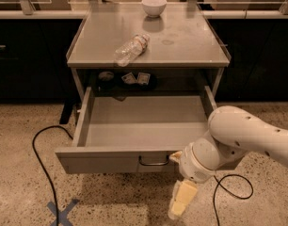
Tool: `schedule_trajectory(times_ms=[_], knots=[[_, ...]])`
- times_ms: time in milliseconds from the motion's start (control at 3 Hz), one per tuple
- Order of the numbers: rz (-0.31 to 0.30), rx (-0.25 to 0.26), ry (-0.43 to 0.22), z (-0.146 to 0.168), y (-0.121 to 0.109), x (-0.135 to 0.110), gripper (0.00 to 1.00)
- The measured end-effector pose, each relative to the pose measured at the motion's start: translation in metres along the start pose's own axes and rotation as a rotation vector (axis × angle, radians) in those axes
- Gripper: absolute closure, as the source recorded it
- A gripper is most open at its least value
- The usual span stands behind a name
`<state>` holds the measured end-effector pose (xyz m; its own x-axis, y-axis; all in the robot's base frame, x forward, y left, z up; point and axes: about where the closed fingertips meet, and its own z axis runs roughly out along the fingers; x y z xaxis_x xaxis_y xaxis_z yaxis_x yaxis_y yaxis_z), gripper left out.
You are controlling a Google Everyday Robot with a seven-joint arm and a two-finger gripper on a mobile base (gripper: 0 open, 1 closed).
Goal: Close top drawer
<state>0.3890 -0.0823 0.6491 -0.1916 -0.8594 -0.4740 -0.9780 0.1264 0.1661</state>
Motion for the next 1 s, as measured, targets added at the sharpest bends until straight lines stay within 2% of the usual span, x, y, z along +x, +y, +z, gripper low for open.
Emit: schedule_trajectory(times_ms=[333, 667, 1000], knots=[[-0.008, 0.016, 0.026, -0.001, -0.030, -0.004, 0.00], [0.015, 0.074, 0.073, -0.013, -0.103, 0.002, 0.00], [0.014, 0.065, 0.078, -0.009, -0.116, 0.004, 0.00]])
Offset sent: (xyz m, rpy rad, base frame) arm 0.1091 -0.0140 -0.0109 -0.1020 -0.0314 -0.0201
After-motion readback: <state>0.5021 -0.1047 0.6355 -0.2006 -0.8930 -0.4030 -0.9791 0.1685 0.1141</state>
